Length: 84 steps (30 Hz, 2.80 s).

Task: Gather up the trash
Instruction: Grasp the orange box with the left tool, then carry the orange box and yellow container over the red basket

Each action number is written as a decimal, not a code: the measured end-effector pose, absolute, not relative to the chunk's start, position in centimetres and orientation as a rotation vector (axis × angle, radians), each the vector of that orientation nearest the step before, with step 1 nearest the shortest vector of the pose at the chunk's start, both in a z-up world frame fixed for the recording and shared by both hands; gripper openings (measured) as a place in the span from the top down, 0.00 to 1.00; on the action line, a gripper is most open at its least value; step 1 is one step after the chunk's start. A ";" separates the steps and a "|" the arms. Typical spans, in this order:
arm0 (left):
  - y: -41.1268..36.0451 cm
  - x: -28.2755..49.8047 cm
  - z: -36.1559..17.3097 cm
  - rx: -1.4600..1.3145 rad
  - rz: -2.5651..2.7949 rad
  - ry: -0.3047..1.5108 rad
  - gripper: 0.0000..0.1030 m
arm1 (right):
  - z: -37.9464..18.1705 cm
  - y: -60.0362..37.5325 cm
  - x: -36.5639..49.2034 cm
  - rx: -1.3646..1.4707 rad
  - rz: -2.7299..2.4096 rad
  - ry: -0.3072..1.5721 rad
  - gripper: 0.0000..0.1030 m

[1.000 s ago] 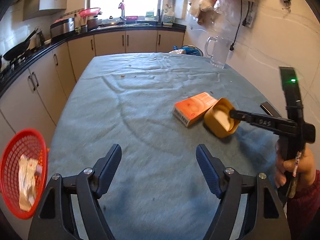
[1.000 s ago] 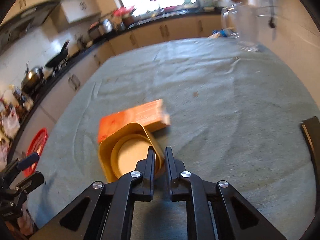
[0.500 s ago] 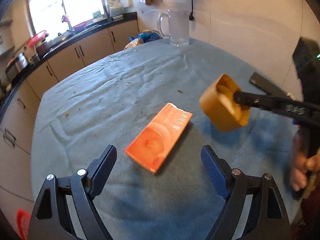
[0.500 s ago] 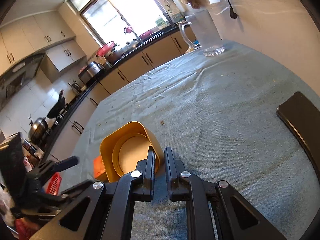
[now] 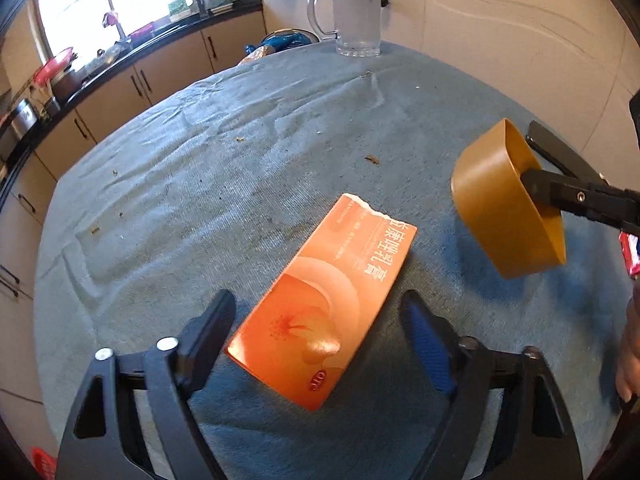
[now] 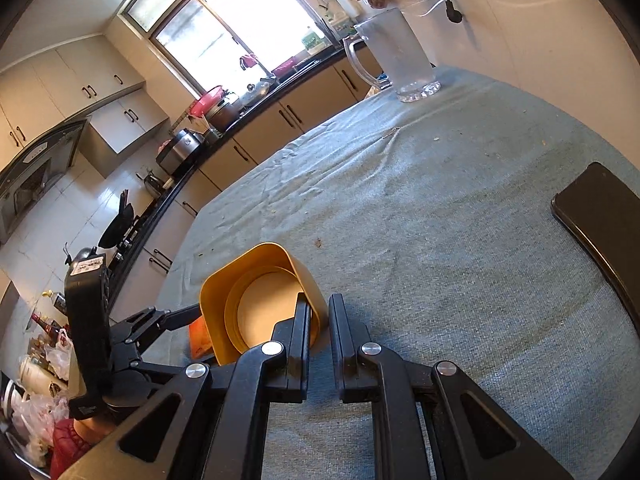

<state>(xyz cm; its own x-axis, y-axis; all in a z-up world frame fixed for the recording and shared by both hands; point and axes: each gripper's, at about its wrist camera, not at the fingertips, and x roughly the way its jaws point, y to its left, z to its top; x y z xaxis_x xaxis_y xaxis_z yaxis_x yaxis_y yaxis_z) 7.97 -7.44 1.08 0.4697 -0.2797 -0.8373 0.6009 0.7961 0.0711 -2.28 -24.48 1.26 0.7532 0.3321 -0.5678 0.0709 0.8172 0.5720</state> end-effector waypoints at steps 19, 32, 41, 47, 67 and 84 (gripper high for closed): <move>-1.7 3.6 3.0 0.095 -0.356 0.809 0.55 | 2.4 -20.3 -2.3 0.426 0.174 0.704 0.90; -0.4 3.1 4.3 0.089 -0.275 0.693 0.55 | 2.4 -19.0 -2.3 0.359 0.195 0.698 0.90; -0.4 2.5 4.4 0.095 -0.283 0.683 0.55 | 2.3 -18.8 -2.1 0.345 0.199 0.699 0.90; -0.5 2.4 4.8 0.099 -0.272 0.669 0.55 | 2.4 -18.8 -2.1 0.343 0.195 0.693 0.90; 4.0 -4.3 9.2 0.101 -0.190 0.549 0.55 | 4.1 -16.1 -5.0 0.424 0.268 0.705 0.90; 12.6 -7.5 8.8 0.010 -0.099 0.538 0.55 | 5.7 -7.8 -5.4 0.311 0.365 0.737 0.90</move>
<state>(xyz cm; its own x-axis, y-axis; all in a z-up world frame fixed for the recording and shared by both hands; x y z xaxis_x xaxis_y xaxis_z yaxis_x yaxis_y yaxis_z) -7.47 12.57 8.81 0.8539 -0.0913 -0.5124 0.0966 0.9952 -0.0163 -5.44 -7.79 5.72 0.6833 0.4269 -0.5923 -0.2126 0.8924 0.3980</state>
